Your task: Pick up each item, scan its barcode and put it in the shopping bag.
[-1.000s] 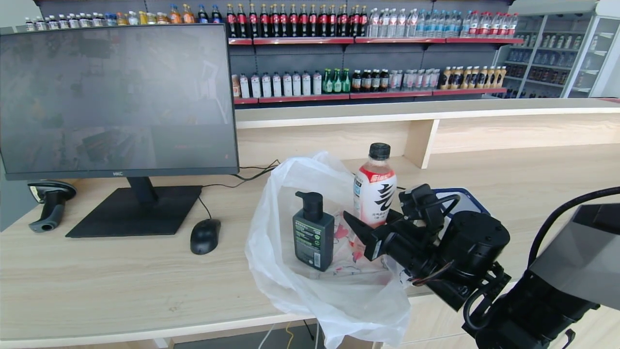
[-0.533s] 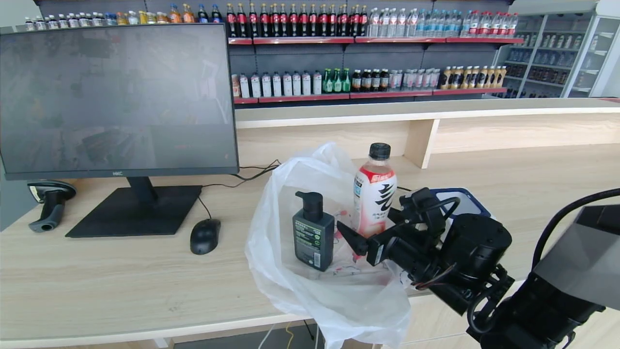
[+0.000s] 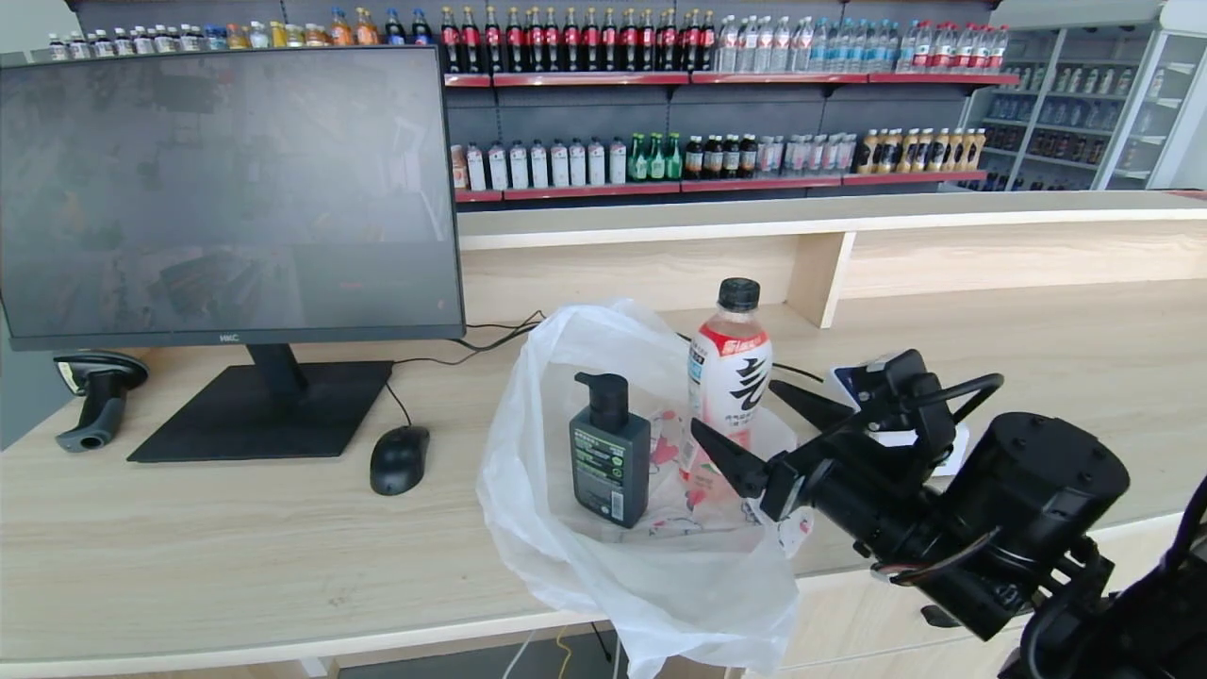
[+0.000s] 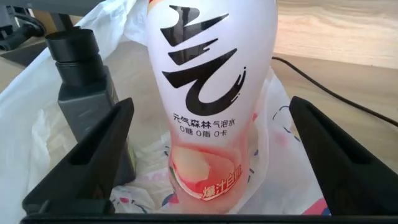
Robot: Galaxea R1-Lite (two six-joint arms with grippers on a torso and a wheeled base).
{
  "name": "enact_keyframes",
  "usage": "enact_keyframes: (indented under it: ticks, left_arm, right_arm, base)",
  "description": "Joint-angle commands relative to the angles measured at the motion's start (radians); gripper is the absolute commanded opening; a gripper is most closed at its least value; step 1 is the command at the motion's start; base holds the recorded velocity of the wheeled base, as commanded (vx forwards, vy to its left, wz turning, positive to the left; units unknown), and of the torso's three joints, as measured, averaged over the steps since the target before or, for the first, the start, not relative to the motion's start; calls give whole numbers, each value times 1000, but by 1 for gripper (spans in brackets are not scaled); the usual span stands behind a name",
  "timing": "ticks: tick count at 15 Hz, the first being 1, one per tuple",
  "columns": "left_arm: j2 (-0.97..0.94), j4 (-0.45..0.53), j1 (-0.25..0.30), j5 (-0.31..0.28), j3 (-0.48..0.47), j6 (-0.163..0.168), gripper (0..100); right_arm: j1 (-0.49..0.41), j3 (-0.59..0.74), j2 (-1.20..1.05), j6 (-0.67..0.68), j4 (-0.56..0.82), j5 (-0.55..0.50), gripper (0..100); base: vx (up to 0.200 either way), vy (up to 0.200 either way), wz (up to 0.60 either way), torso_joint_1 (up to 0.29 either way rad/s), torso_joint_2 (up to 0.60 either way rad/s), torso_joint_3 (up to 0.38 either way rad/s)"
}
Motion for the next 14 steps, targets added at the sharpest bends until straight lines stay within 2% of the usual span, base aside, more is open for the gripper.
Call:
enact_keyframes:
  ticks: [1,5,7,11,13,14]
  left_arm:
    - [1,0,0,0,0,0,100]
    - [1,0,0,0,0,0,100]
    - [1,0,0,0,0,-1,100]
    - [1,0,0,0,0,0,100]
    - [1,0,0,0,0,0,100]
    - [1,0,0,0,0,0,100]
  right_arm:
    - [2,65,-113,0,-1,0,100]
    - [5,238,-328,-3,-1,-1,100]
    - [5,371,-481,-5,-1,-1,100]
    - [40,396,-763,-6,-1,-4,100]
    - [45,396,-935,-3,66,-34,100]
    - [45,396,-1072,-2,180,-34,100]
  base:
    - [0,0,0,0,0,0]
    - [0,0,0,0,0,0]
    - [0,0,0,0,0,0]
    - [0,0,0,0,0,0]
    - [0,0,0,0,0,0]
    - [0,0,0,0,0,0]
